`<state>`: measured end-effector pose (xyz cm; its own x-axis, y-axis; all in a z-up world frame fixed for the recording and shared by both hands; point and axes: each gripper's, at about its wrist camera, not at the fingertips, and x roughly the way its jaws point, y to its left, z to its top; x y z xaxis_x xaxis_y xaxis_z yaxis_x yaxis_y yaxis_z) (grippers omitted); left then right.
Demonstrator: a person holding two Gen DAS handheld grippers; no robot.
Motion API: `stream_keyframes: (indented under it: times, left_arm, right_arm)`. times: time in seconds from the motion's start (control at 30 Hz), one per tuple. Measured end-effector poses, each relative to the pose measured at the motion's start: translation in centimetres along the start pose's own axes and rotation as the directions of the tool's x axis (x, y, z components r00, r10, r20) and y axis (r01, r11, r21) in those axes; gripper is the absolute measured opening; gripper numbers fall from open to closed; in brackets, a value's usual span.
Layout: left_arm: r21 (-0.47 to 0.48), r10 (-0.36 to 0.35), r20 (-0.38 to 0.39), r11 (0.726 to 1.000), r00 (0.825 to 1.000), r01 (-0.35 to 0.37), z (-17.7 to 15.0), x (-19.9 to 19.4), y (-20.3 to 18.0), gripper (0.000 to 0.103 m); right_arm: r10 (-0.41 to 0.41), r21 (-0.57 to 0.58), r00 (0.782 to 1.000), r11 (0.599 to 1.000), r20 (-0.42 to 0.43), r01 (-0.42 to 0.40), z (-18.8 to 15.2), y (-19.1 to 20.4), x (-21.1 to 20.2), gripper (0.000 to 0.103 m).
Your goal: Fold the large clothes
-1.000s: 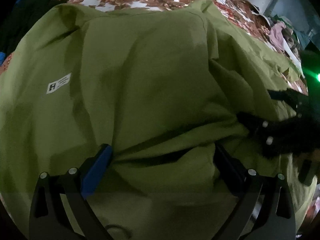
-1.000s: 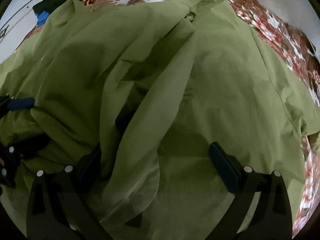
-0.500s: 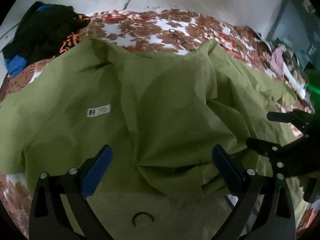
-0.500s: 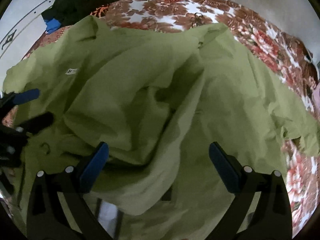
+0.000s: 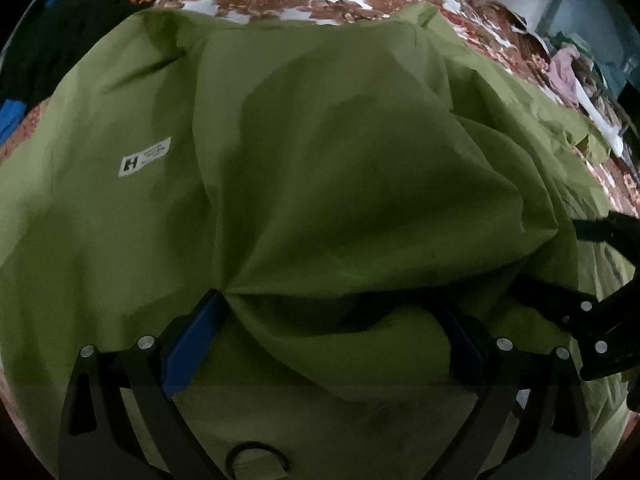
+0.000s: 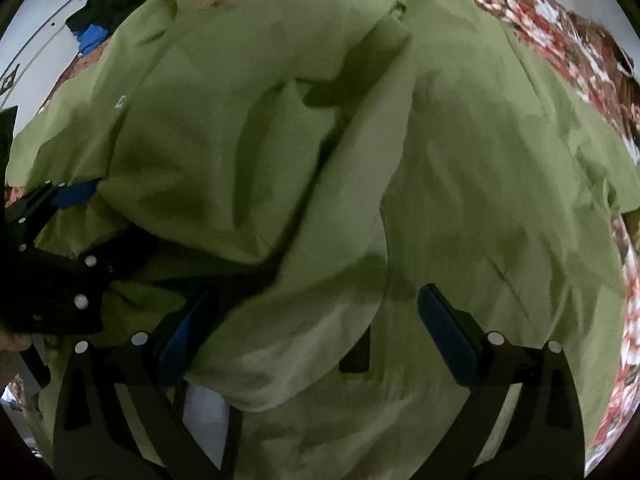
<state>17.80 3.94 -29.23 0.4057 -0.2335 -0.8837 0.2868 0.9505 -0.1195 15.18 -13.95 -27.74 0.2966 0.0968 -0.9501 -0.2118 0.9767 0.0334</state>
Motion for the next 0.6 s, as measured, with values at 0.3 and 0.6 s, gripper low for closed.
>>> stream_keyframes:
  times: [0.3, 0.6]
  left_arm:
    - [-0.003, -0.003, -0.003, 1.0, 1.0, 0.002, -1.8, -2.3, 2.0, 0.099]
    - [-0.111, 0.069, 0.052, 0.992, 0.996, -0.063, -3.7, -9.8, 7.3, 0.098]
  right_arm:
    - [0.005, -0.031, 1.0, 0.999, -0.016, -0.006, -0.9, 0.4, -0.5, 0.098]
    - [-0.053, -0.096, 0.999, 0.994, 0.002, 0.053, 1.4, 2.1, -4.3, 0.098]
